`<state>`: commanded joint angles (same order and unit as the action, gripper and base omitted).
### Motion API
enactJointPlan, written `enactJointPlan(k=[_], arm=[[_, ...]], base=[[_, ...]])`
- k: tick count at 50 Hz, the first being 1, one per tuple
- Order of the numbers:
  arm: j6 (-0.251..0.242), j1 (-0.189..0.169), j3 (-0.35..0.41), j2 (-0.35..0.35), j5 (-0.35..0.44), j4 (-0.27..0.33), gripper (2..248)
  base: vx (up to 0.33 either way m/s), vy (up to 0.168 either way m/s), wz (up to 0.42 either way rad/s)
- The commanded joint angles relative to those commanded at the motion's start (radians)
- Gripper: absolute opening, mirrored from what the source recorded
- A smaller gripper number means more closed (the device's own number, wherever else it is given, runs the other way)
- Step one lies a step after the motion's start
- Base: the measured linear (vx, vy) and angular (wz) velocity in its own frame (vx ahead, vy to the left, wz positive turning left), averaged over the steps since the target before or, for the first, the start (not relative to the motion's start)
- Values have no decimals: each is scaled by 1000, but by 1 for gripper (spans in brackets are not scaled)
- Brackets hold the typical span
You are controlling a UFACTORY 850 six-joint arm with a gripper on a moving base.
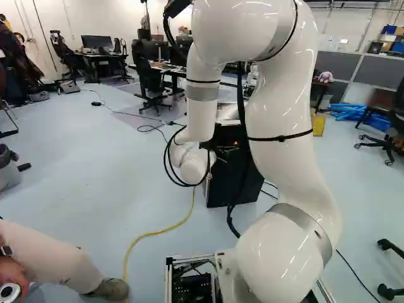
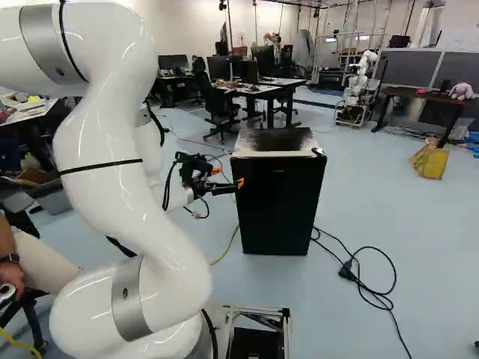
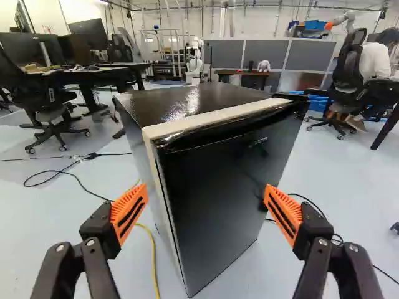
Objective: Grab a drink from the fridge
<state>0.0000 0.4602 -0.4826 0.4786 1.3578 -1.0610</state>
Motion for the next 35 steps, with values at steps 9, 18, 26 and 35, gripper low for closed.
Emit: enactJointPlan(k=[9, 18, 26, 35], arm=[[0, 7, -20, 12, 0, -31, 247], [0, 14, -42, 25, 0, -61, 247], [0, 19, -61, 36, 0, -79, 247], [0, 25, -84, 50, 0, -85, 247]], base=[[0, 0, 0], [0, 0, 0], [0, 0, 0], [0, 0, 0]])
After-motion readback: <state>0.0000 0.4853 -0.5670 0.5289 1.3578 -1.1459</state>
